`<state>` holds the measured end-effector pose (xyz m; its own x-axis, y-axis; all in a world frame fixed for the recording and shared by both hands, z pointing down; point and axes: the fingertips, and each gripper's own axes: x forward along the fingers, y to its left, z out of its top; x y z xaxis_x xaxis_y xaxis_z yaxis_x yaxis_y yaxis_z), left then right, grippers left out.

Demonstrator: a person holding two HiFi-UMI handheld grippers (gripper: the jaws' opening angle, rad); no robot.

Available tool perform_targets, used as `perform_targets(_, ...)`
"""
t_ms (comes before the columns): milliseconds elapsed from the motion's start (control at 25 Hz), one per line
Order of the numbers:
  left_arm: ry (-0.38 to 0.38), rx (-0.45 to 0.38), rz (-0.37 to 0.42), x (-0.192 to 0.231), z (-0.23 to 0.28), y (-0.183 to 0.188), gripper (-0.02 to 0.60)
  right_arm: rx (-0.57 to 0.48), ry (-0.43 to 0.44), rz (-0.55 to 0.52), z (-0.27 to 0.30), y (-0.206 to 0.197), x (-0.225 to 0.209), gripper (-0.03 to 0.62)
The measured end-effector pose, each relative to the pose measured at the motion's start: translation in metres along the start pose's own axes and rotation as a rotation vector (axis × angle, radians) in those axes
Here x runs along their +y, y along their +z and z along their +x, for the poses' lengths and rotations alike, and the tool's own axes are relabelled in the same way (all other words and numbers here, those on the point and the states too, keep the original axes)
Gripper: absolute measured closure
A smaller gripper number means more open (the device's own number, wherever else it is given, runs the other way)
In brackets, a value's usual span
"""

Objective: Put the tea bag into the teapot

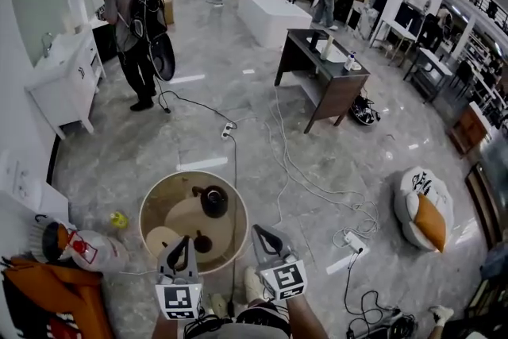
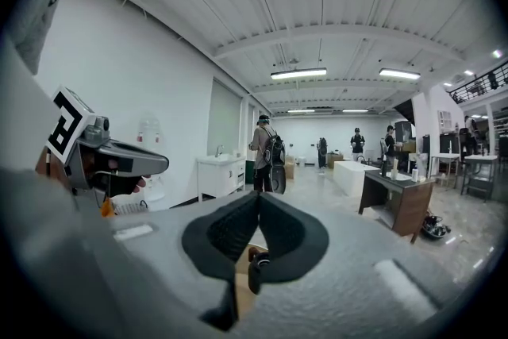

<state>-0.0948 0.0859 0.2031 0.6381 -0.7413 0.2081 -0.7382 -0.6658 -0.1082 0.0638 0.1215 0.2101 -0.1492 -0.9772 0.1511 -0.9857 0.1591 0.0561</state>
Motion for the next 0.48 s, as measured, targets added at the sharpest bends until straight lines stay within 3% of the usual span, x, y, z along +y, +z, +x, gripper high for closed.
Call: perform_targets(480,-0.030,-0.023,0.019,0.000,-0.039,0.005,0.565,-0.010,-0.025,0.008,-0.030,0.011,0.036,0.594)
